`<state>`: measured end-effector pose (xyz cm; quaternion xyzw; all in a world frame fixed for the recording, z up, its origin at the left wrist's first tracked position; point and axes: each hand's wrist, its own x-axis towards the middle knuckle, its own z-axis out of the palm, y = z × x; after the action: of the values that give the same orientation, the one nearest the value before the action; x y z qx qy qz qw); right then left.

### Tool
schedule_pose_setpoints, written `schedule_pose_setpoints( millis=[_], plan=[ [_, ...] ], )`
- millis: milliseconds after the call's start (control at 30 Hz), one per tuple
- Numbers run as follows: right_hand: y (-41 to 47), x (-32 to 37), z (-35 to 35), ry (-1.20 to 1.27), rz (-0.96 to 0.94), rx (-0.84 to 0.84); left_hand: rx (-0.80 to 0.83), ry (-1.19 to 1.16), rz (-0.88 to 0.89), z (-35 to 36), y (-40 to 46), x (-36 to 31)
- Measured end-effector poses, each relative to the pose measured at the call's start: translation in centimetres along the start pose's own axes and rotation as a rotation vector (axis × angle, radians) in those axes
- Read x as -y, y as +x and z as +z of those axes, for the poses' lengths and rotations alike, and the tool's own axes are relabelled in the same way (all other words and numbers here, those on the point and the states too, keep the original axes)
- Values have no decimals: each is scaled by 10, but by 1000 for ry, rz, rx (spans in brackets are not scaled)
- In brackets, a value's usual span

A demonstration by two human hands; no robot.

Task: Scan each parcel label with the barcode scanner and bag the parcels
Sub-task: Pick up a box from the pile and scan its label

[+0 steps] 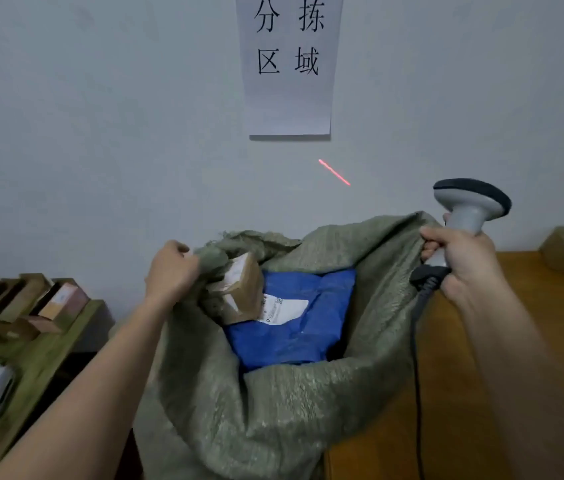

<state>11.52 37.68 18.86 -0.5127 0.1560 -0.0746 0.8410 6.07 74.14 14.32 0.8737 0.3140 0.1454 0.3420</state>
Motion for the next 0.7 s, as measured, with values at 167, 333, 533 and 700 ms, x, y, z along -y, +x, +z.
schedule_pose_setpoints(
  millis=[167, 333, 533, 700],
  plan=[
    [6, -6, 9, 13, -2, -17, 151, 284, 205, 48, 10, -34],
    [6, -12, 16, -57, 6, 97, 167, 545, 314, 101, 26, -41],
    [32, -17, -10, -252, 22, -18, 232, 365, -91, 120, 63, -23],
    [42, -21, -9, -252, 44, -152, 277, 463, -24, 113, 73, -20]
  ],
)
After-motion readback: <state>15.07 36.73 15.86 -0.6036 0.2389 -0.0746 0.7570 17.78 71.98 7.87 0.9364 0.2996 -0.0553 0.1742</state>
